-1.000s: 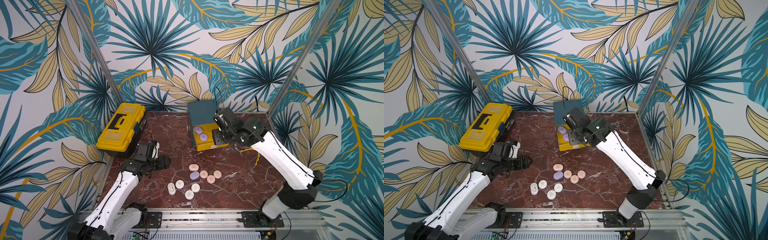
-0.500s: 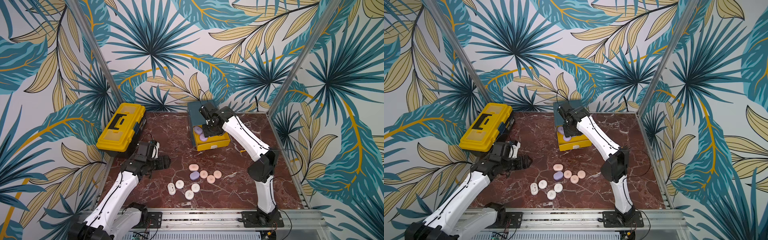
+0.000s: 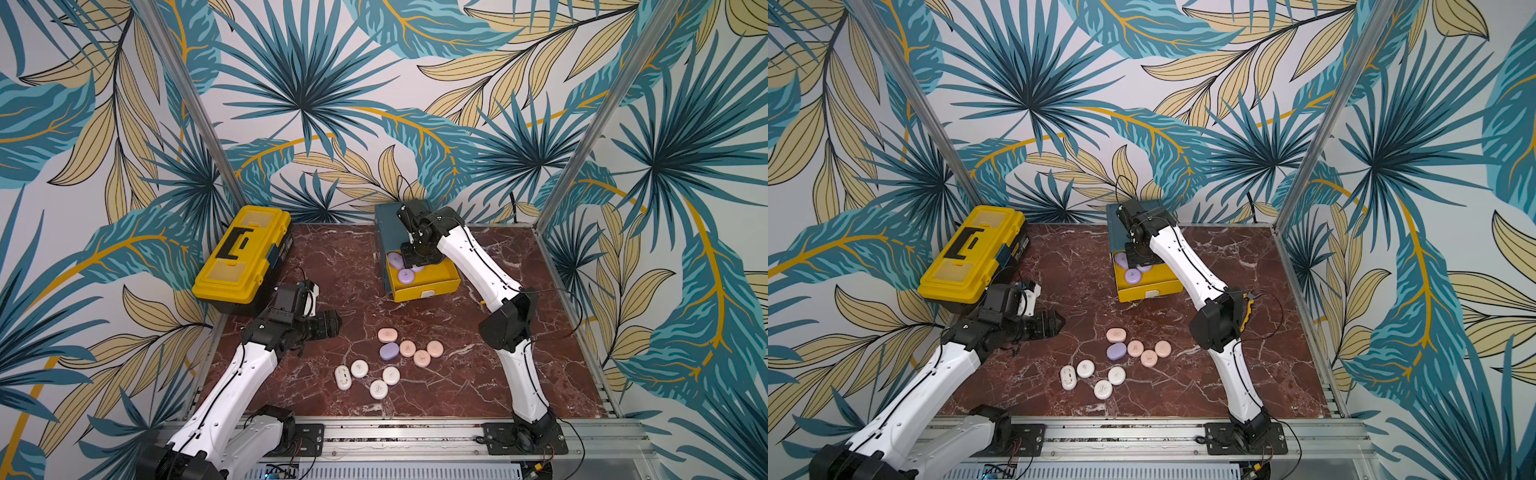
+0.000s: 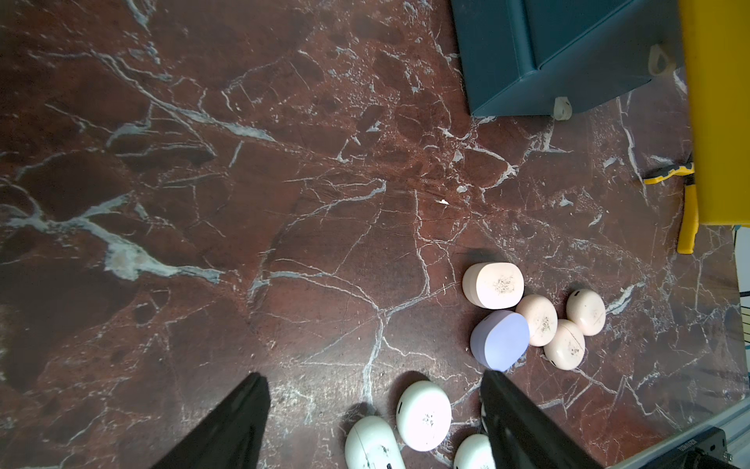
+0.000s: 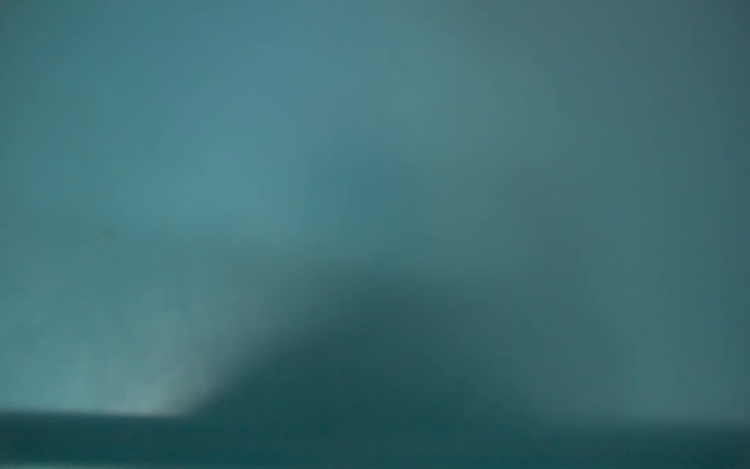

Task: Put the bluetooth earphones in the drawer according to color
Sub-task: Place the bluetooth earphone in the drawer, then pick up the Bluetooth earphone from the center of the board.

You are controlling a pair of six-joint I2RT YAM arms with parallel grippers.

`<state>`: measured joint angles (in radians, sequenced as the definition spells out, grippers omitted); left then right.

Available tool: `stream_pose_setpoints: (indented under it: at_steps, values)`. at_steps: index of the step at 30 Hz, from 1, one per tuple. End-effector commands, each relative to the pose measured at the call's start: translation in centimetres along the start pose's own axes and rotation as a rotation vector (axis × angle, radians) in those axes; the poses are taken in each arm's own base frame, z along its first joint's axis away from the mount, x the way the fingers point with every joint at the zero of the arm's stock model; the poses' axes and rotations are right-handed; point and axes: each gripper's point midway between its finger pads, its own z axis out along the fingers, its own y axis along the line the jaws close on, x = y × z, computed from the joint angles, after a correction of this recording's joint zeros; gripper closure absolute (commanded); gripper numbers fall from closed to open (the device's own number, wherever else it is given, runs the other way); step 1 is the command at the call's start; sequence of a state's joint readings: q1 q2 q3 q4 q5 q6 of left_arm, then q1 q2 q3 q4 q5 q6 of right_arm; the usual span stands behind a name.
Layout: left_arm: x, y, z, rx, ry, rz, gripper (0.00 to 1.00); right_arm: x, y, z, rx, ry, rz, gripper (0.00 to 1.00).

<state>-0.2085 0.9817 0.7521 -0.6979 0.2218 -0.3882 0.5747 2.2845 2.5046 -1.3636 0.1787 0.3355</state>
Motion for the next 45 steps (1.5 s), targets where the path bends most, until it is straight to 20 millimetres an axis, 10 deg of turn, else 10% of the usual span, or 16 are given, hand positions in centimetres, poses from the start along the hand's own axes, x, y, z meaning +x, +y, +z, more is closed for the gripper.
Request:
stream_pose_setpoints:
  at_steps: [1, 11, 19, 34, 45]
  values:
    - [0.4, 0.4, 0.3, -0.005, 0.005, 0.013, 0.13, 0.3, -0.2, -0.6, -0.003, 0.017, -0.010, 0.35]
    - [0.2, 0.3, 0.1, -0.003, -0.001, 0.018, 0.13, -0.3, -1.2, -11.1, -0.027, -0.193, -0.008, 0.33]
    - [0.2, -0.1, 0.1, 0.016, 0.007, 0.016, 0.14, 3.8, -1.3, -17.9, -0.033, -0.288, -0.044, 0.31]
    - [4.3, -6.6, 2.9, -0.051, 0.262, 0.355, 0.14, 11.5, -8.3, -21.3, 0.047, -0.431, 0.109, 0.29]
    - [8.7, -12.1, 9.0, -0.075, 0.400, 0.615, 0.17, 14.1, -11.3, -22.1, 0.094, -0.458, 0.145, 0.28]
